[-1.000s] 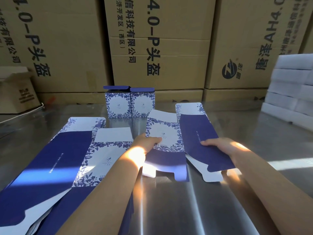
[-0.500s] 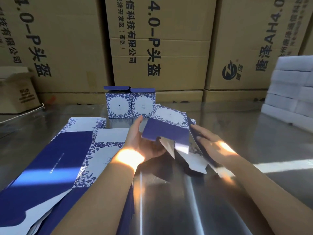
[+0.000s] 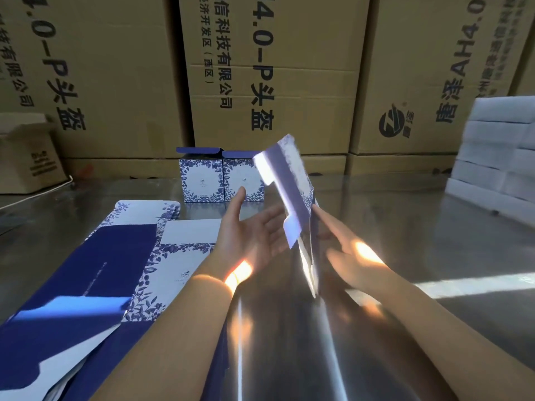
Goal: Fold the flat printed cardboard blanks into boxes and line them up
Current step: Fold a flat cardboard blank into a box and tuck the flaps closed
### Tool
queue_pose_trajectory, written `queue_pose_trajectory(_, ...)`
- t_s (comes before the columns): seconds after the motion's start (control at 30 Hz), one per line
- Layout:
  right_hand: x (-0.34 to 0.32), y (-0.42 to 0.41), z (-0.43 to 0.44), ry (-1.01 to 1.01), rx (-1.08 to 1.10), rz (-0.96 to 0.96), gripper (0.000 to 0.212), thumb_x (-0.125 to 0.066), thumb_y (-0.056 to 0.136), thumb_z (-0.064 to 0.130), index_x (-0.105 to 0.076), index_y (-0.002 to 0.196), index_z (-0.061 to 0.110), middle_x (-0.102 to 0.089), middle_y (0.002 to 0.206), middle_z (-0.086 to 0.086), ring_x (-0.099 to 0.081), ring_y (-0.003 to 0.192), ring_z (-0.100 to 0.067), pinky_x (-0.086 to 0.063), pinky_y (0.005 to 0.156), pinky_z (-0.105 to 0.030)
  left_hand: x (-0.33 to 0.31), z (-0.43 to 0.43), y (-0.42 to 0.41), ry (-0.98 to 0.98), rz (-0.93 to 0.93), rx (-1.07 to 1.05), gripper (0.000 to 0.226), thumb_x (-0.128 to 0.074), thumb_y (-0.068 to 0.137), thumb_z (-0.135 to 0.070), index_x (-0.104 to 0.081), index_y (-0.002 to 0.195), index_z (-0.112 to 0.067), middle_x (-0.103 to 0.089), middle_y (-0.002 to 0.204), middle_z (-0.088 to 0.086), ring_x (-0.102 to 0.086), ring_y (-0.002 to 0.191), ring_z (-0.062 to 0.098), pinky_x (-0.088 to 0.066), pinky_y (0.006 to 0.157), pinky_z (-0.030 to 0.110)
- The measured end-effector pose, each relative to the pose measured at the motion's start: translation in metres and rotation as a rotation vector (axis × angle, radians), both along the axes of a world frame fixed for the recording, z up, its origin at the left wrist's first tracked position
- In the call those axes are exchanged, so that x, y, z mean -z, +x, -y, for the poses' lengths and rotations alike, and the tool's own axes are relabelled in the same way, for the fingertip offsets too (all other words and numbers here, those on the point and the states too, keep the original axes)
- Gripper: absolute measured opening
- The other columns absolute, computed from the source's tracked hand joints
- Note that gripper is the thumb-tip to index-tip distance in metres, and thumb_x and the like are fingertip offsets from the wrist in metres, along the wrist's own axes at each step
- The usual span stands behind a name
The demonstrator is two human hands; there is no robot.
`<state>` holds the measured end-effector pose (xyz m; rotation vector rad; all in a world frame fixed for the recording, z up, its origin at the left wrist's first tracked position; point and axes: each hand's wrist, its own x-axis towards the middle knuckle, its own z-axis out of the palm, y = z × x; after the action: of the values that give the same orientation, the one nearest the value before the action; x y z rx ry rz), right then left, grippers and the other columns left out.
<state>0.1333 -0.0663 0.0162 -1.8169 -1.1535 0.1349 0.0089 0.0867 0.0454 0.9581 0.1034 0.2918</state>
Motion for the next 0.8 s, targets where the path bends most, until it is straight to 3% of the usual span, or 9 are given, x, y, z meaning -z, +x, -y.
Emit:
queue_pose_trajectory(0.1,0.000,-0.008,0.000,-0.017,-0.030,0.029,0.087,-0.042,0.085,0.000,-0.019,0.134,0.068,-0.047,0.134,0.026,-0.064,0.096,-0.005,-0.052,0.086,-0.031,-0.001,0.006,0.001,0.163,0.005,0.050,0.076,-0.032,0.080,-0.066,-0.055,0.122,-0.008,-0.072,0.098,0.012,-0.070,0.083,0.022,-0.057,0.064,0.027)
queue_pose_trajectory(0.13,0.000,-0.011,-0.001,-0.022,-0.046,0.037,0.089,-0.042,0.085,0.000,-0.016,0.131,0.072,-0.042,0.137,0.028,-0.064,0.095,-0.002,-0.053,0.085,-0.030,-0.001,0.007,0.001,0.201,-0.001,0.055,0.079,-0.028,0.082,-0.065,-0.052,0.127,-0.005,-0.067,0.105,0.020,-0.065,0.094,0.032,-0.057,0.073,0.038)
queue_pose_trajectory(0.17,0.000,-0.012,-0.002,-0.022,-0.058,0.044,0.090,-0.042,0.085,0.000,-0.015,0.130,0.073,-0.037,0.141,0.029,-0.063,0.095,0.001,-0.052,0.083,-0.027,0.000,0.009,0.002,0.222,-0.001,0.072,0.082,-0.024,0.085,-0.065,-0.048,0.131,-0.002,-0.054,0.118,0.025,-0.048,0.111,0.038,-0.043,0.086,0.051)
queue_pose_trajectory(0.23,0.000,-0.013,-0.002,-0.013,-0.067,0.046,0.089,-0.042,0.086,-0.002,-0.016,0.129,0.071,-0.032,0.145,0.030,-0.062,0.095,0.005,-0.050,0.081,-0.020,0.001,0.011,0.000,0.231,-0.009,0.085,0.083,-0.021,0.087,-0.067,-0.047,0.133,-0.002,-0.033,0.131,0.021,-0.018,0.123,0.032,-0.026,0.095,0.048)
queue_pose_trajectory(0.3,0.001,-0.012,-0.001,-0.012,-0.071,0.040,0.088,-0.043,0.086,-0.002,-0.016,0.129,0.070,-0.031,0.145,0.029,-0.061,0.095,0.007,-0.046,0.077,-0.011,0.003,0.010,0.001,0.238,-0.016,0.103,0.081,-0.020,0.087,-0.069,-0.050,0.133,-0.009,-0.034,0.140,0.023,-0.015,0.134,0.033,-0.030,0.103,0.046)
queue_pose_trajectory(0.43,0.003,-0.010,0.000,-0.019,-0.077,0.032,0.089,-0.044,0.087,0.000,-0.013,0.128,0.072,-0.029,0.144,0.032,-0.059,0.094,0.010,-0.040,0.068,-0.003,0.004,0.012,0.002,0.323,-0.014,0.139,0.078,-0.019,0.087,-0.070,-0.049,0.137,-0.017,-0.031,0.144,0.012,-0.013,0.137,0.033,0.008,0.111,0.055)
queue_pose_trajectory(0.57,0.004,-0.009,-0.003,-0.029,-0.072,0.041,0.092,-0.047,0.086,0.005,-0.006,0.124,0.078,-0.029,0.143,0.032,-0.060,0.091,0.010,-0.039,0.069,-0.002,0.005,0.012,0.004,0.347,-0.003,0.096,0.075,-0.020,0.089,-0.066,-0.047,0.138,-0.016,-0.046,0.143,0.010,-0.034,0.137,0.029,-0.022,0.111,0.048)
queue_pose_trajectory(0.73,0.007,-0.005,-0.004,-0.030,-0.028,0.045,0.095,-0.049,0.084,0.008,-0.001,0.121,0.081,-0.034,0.139,0.032,-0.061,0.087,0.008,-0.040,0.067,-0.002,0.003,0.016,0.005,0.396,-0.039,-0.005,0.072,-0.029,0.081,-0.067,-0.051,0.135,-0.025,-0.048,0.142,0.003,-0.043,0.131,0.020,-0.036,0.104,0.047)
queue_pose_trajectory(0.8,0.008,-0.004,-0.004,-0.029,-0.015,0.049,0.094,-0.049,0.084,0.008,-0.001,0.120,0.081,-0.033,0.140,0.033,-0.061,0.086,0.006,-0.040,0.067,-0.002,0.001,0.017,0.006,0.400,-0.049,-0.056,0.072,-0.031,0.075,-0.069,-0.055,0.130,-0.028,-0.050,0.140,0.002,-0.047,0.127,0.019,-0.043,0.091,0.042)
